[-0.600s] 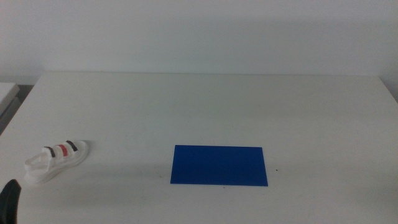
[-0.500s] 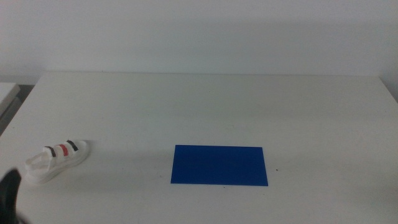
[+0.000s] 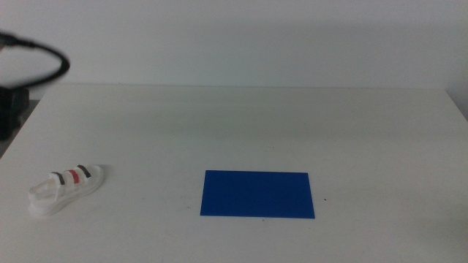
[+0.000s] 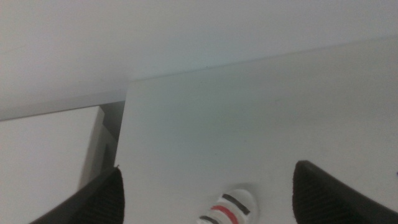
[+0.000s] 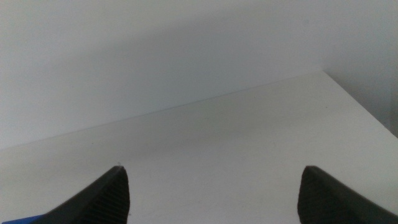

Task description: Use one arm to grab the shoe from the table and place it on the mat.

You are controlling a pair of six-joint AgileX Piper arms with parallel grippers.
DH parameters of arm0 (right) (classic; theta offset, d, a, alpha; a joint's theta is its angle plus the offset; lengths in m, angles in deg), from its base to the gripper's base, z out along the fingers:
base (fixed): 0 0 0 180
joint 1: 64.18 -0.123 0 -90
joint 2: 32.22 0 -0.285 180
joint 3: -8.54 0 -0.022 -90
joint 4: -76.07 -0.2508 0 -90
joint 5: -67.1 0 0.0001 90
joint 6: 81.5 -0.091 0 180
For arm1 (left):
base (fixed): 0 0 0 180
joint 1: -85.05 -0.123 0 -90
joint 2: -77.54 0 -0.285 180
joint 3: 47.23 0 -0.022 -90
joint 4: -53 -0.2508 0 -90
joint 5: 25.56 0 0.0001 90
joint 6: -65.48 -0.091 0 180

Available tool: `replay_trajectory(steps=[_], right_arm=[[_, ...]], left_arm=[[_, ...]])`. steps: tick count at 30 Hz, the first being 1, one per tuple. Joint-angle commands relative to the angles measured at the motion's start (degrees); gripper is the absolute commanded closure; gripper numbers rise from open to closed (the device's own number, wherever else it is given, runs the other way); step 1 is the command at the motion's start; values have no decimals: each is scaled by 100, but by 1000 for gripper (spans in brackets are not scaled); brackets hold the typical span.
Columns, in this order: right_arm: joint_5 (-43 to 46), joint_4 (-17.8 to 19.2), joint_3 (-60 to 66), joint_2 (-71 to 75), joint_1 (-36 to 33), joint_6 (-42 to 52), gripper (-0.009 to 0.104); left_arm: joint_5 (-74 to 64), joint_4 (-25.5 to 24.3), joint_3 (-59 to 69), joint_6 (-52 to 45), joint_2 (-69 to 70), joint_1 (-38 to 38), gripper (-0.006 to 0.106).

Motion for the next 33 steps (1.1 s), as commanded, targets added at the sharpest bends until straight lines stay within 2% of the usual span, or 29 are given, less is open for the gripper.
replay_trajectory(steps=[1, 5, 10, 14, 19, 22, 33], right_arm=[[47, 42, 14, 27, -10, 20, 16], [47, 42, 14, 27, -10, 20, 16], [47, 42, 14, 27, -10, 20, 16], [47, 42, 14, 27, -10, 20, 16], [47, 42, 14, 27, -10, 20, 16], [47, 42, 14, 27, -10, 20, 16], [47, 42, 14, 27, -10, 20, 16]], left_arm=[[-444, 84, -556, -187, -427, 2, 10], [-1477, 84, -1516, -536, -1148, 2, 10], [-2072, 150, -2409, -805, -1916, 2, 10], [-2785, 297, -2969, -1500, -2526, -151, 10], [-3399, 904, -3147, -2865, -3375, -601, 10], [-3671, 1024, -3147, -3495, -3911, -710, 10], [-3858, 804, -3147, -3758, -5705, -629, 10]])
